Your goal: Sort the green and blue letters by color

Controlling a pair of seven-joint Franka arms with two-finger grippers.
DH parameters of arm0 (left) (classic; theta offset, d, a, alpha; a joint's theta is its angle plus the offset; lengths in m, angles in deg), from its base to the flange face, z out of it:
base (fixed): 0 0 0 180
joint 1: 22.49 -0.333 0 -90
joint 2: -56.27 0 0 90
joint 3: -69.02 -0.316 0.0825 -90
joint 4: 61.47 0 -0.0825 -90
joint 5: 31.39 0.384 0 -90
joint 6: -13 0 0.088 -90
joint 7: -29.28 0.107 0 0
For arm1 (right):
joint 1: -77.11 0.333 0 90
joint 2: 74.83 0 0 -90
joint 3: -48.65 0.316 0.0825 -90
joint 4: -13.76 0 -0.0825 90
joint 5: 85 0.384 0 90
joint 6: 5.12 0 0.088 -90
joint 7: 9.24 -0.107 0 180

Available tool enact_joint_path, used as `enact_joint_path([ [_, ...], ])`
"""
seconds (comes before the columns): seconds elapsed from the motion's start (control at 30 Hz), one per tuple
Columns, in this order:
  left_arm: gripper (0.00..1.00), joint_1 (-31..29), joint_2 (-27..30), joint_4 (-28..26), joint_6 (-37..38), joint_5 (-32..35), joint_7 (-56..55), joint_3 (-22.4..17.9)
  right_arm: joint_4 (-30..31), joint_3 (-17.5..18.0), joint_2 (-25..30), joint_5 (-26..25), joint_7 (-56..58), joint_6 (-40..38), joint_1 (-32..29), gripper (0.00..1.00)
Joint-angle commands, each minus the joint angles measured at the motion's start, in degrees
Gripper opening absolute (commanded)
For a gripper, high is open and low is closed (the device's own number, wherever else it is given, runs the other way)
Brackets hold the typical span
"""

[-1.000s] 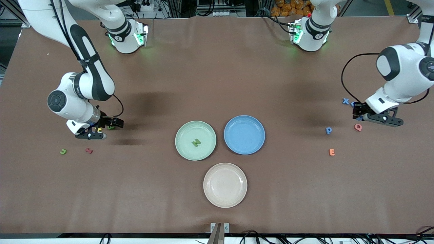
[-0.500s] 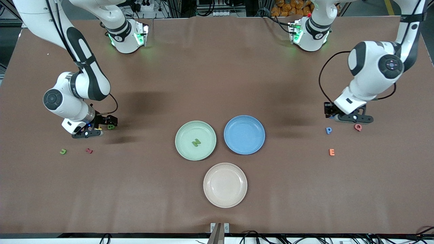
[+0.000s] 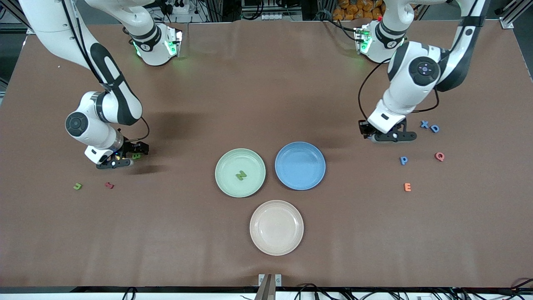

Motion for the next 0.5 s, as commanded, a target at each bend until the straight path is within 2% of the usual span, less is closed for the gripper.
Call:
enact_joint_path([
  [0.0, 0.14, 1.53, -5.26, 5.97, 0.90, -0.43, -3.32, -0.34, 0.00, 0.37, 0.23, 0.29, -0.66, 0.41, 0.48, 1.00],
  [0.17, 0.13, 3.55, -9.22, 10.54, 0.90, 0.18, -6.84, -0.61, 0.00, 0.37, 0.14, 0.47, -0.75, 0.41, 0.57, 0.99],
  [0.4, 0.13, 5.40, -12.12, 13.44, 0.81, 1.24, -9.31, -1.49, 0.09, 0.37, 0.23, 0.56, -0.75, 0.49, 0.57, 0.63],
  [0.47, 0.13, 5.67, -13.09, 14.58, 0.81, 1.24, -9.31, -1.84, 0.09, 0.37, 0.23, 0.47, -0.75, 0.41, 0.57, 0.57],
])
